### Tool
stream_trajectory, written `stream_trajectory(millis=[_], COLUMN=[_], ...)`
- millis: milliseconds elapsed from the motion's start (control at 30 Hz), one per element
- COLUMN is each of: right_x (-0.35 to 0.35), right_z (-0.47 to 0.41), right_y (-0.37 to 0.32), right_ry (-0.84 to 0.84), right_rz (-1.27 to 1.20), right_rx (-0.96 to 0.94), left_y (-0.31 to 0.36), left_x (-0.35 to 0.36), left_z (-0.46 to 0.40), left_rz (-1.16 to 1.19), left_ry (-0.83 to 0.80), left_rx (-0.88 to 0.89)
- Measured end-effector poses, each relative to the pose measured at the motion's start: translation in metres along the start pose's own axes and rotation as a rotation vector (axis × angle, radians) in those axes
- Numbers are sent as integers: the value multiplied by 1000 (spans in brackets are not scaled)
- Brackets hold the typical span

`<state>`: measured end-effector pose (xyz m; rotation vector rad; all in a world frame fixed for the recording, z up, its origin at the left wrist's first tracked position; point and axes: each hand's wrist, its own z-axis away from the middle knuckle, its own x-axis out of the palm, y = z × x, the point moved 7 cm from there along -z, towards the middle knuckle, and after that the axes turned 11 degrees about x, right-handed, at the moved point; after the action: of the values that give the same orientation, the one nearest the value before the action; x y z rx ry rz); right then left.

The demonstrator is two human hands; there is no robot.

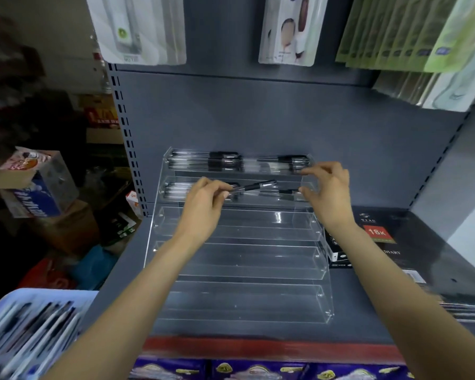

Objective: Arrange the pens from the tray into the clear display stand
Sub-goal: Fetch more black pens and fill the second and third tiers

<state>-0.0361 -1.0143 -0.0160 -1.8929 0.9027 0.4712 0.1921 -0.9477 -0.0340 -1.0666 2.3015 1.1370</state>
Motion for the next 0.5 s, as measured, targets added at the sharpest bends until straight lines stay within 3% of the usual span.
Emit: stream_trajectory(millis=[233,500], right_x=[4,6], right_z=[-2,-1], right_y=[42,49], right_ry=[-168,-217], right_rz=[-385,-402], right_rx=[388,374], left_y=[14,20], left_x=[21,59], left_z=[-28,-63], left_rz=[-64,-107], left_ry=[-123,-365], left_rx=[103,51])
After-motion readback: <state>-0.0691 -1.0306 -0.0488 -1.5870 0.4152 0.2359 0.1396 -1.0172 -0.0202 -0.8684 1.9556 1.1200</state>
